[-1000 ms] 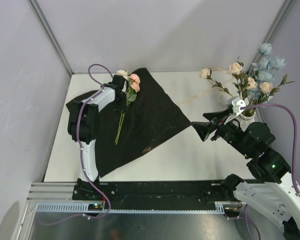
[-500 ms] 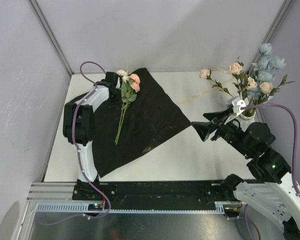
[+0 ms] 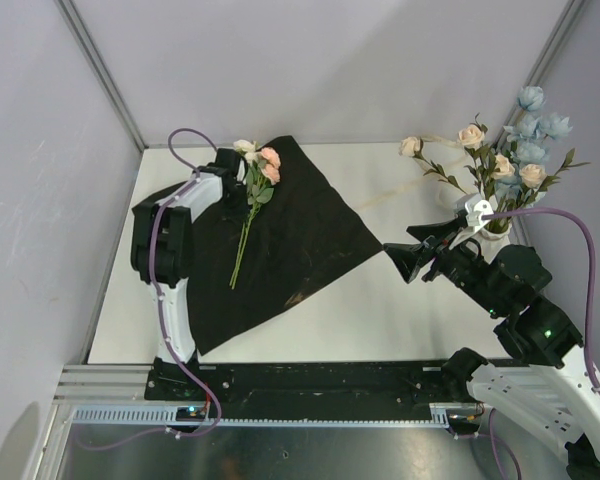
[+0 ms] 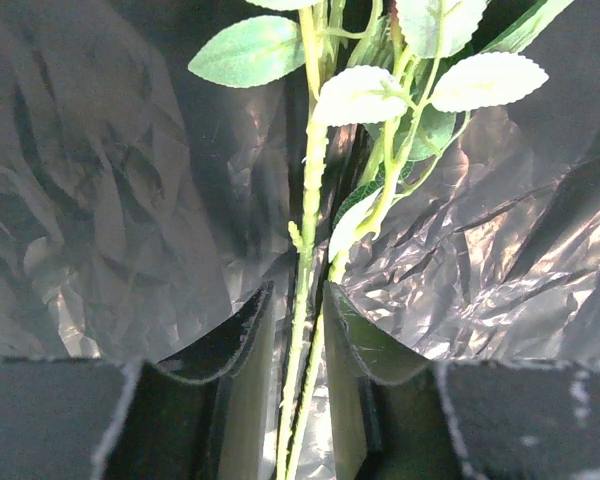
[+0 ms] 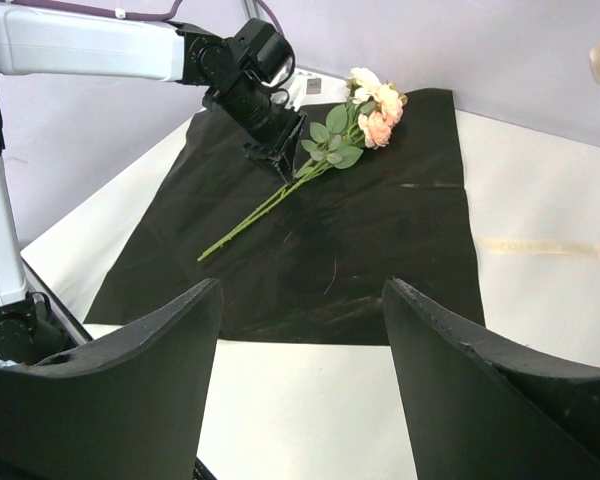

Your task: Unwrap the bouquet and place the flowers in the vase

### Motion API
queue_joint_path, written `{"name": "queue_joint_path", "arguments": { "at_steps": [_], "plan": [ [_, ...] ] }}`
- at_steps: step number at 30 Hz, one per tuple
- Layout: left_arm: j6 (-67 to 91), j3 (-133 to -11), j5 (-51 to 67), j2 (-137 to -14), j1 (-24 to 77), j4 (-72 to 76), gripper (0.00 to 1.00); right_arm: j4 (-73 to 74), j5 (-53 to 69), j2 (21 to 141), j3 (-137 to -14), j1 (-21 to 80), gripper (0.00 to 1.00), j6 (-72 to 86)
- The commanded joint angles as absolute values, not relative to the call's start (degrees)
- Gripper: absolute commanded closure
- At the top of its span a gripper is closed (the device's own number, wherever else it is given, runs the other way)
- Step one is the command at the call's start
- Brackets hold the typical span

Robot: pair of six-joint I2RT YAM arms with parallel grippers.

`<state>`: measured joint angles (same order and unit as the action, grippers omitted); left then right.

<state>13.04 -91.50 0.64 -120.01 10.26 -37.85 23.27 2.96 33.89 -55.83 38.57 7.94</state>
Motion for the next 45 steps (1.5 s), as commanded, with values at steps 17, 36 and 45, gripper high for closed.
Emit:
{"name": "queue_joint_path", "arguments": {
  "at_steps": [17, 36, 45],
  "plan": [
    [13.32, -92.50, -2.80, -123.18, 11.97, -38.78, 0.83, 21.05, 2.19, 31.80, -56.06, 38.88, 0.29, 7.23],
    [15.06, -90.62, -3.73, -98.29, 12.39, -39.39, 1.00, 18.89, 2.20, 37.17, -57.19, 38.88, 0.31, 16.21],
    [17.39, -84.44, 6.31, -83.63, 15.04, -39.02, 1.00, 11.16, 4.85, 45.83, -57.16, 39.92, 0.30, 27.04]
  ]
}}
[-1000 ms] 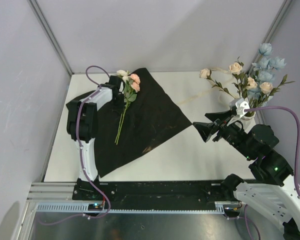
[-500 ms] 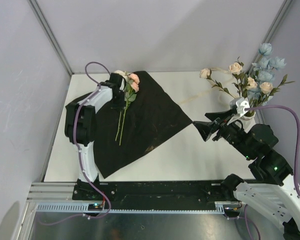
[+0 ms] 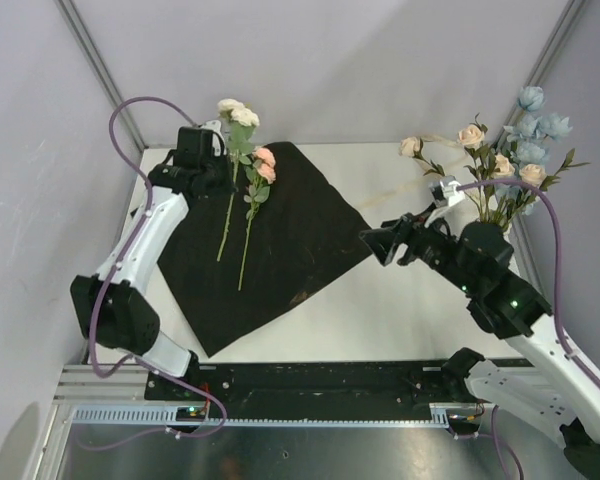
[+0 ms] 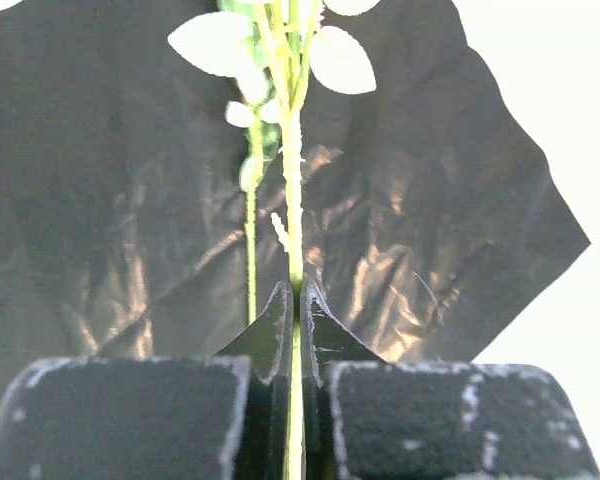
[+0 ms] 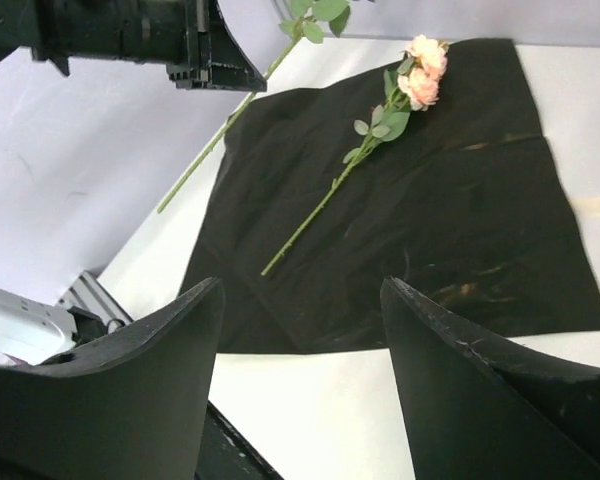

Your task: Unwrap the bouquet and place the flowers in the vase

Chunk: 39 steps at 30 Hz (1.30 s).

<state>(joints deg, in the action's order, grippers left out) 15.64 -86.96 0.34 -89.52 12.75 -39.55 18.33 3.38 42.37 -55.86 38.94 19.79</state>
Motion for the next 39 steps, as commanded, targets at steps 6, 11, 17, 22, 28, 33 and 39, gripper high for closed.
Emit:
{"name": "queue_joint_path", "arguments": {
  "at_steps": [6, 11, 17, 22, 28, 33, 39],
  "plan": [
    [19.34, -76.72, 14.20, -72.81, 19.26, -34.88, 1.00, -1.19, 5.29, 55.68, -57.19, 43.34, 0.27, 36.49],
    [21.84, -69.19, 18.29, -63.41, 21.09, -30.35, 1.00, -11.44, 4.52, 64.86, -57.15, 43.84, 0.26, 46.05],
    [25.87, -61.18, 25.66, -54.74, 22.32, -23.17, 1.00, -24.84, 7.41, 74.37, -57.29, 43.91, 0.27, 55.51],
    [26.95, -59.03, 29.86, -52.46, 22.89, -21.73, 1.00, -30.34, 9.62, 79.19, -58.44, 43.92, 0.28, 57.48],
    [26.66, -57.11, 33.10, -52.18, 24.28, -20.08, 1.00, -32.38, 10.35, 81.52, -59.58, 43.94, 0.30, 57.96],
    [26.12, -56.21, 35.83, -52.60, 25.01, -19.43, 1.00, -32.71, 10.35, 81.86, -59.59, 43.81, 0.47, 57.19],
    [24.90, -55.69, 35.96, -51.84, 25.09, -19.49, 0.81, -31.25, 9.64, 78.88, -59.63, 43.41, 0.96, 50.40]
  ]
}}
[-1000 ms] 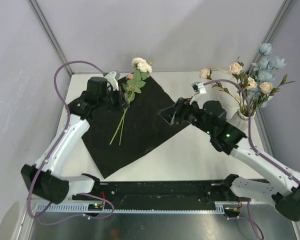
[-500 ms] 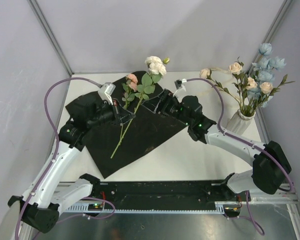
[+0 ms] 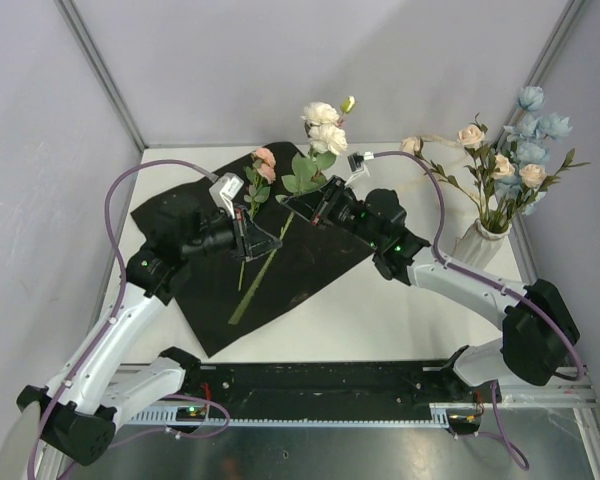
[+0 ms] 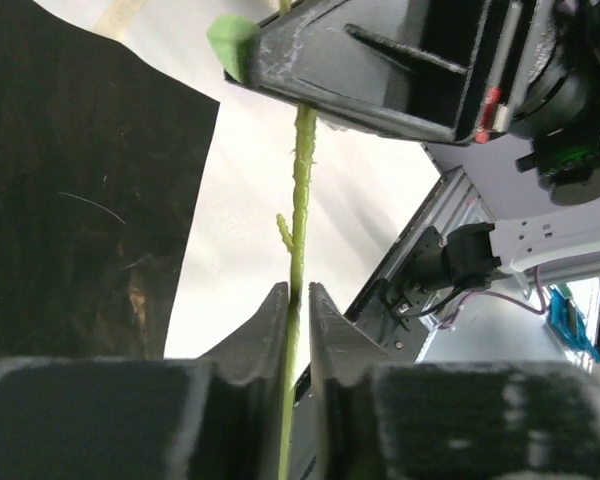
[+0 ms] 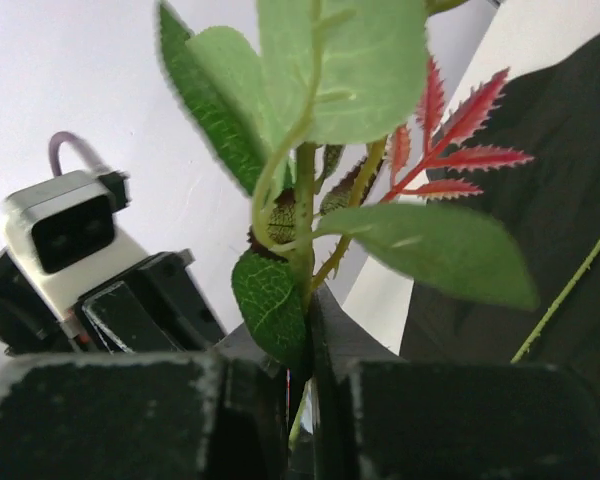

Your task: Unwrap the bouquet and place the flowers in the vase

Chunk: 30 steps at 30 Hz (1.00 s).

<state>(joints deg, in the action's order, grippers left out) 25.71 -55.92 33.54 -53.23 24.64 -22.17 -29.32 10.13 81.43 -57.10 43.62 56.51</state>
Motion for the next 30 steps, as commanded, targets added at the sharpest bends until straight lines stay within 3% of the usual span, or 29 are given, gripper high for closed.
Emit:
{"name": "queue_joint_path", "arguments": {
  "at_steps": [1, 5, 6, 8, 18, 30],
  "plan": [
    [24.44, -55.79, 35.87, -51.71, 25.07, -19.72, 0.72, -30.48, 9.56, 77.89, -59.61, 43.15, 0.98, 48.10],
    [21.47, -56.95, 33.29, -51.35, 25.06, -22.49, 0.31, -24.46, 8.17, 71.08, -59.65, 42.12, 1.00, 37.00],
    [20.62, -57.22, 32.20, -51.38, 25.10, -23.29, 0.16, -22.12, 7.60, 68.63, -59.66, 41.93, 1.00, 33.57],
    [18.58, -57.79, 30.27, -51.63, 25.02, -25.16, 0.04, -17.72, 6.21, 63.43, -59.61, 41.77, 1.00, 25.09],
    [13.53, -56.33, 14.10, -51.61, 25.01, -30.23, 0.00, 1.61, -5.61, 41.30, -60.38, 41.88, 1.00, -8.68],
    [12.33, -55.70, 8.65, -50.30, 25.02, -31.94, 0.00, 13.30, -31.09, 37.99, -67.94, 41.65, 1.00, -28.31]
  ]
}}
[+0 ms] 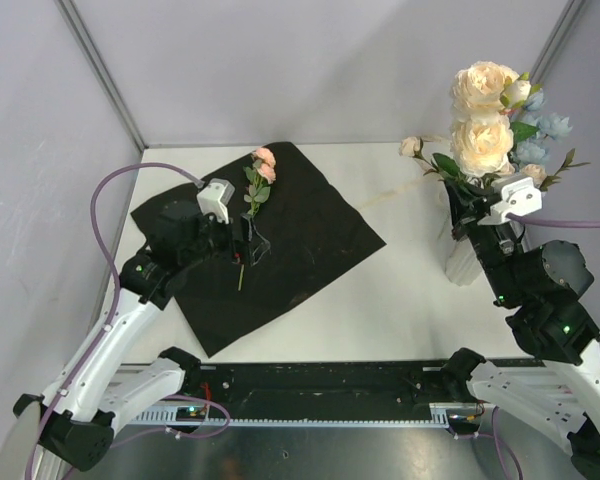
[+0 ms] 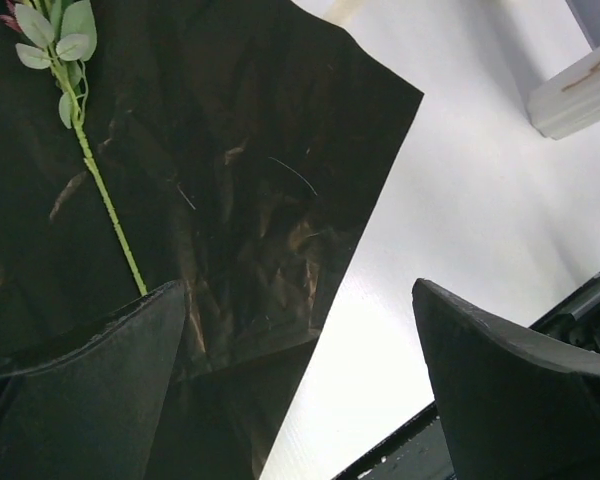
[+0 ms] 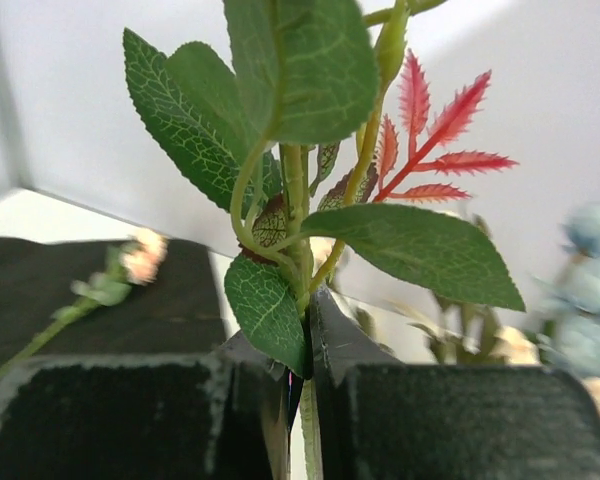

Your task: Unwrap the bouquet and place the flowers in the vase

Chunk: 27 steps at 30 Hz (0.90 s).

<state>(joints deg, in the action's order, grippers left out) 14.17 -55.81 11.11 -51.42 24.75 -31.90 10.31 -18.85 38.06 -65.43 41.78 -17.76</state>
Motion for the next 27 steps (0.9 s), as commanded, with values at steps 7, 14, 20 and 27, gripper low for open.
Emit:
{"name": "queue_joint_path", "arguments": {
  "at_steps": [7, 14, 20, 27],
  "plan": [
    [12.47, -55.61, 5.99, -49.76, 25.01, -32.22, 0.00, 11.15, -32.30, 40.37, -70.87, 34.77, 1.00, -32.72],
    [12.40, -55.28, 5.15, -48.99, 24.99, -32.36, 0.00, 14.96, -22.56, 43.88, -76.16, 21.72, 1.00, -25.35],
    [12.31, -55.28, 4.91, -49.08, 25.01, -32.43, 0.00, 15.00, -15.61, 44.73, -77.31, 14.82, 1.00, -20.71],
    [12.17, -55.26, 4.25, -49.41, 25.04, -32.60, 0.00, 15.84, -14.34, 45.68, -79.74, 12.98, 1.00, -16.70]
  ]
}}
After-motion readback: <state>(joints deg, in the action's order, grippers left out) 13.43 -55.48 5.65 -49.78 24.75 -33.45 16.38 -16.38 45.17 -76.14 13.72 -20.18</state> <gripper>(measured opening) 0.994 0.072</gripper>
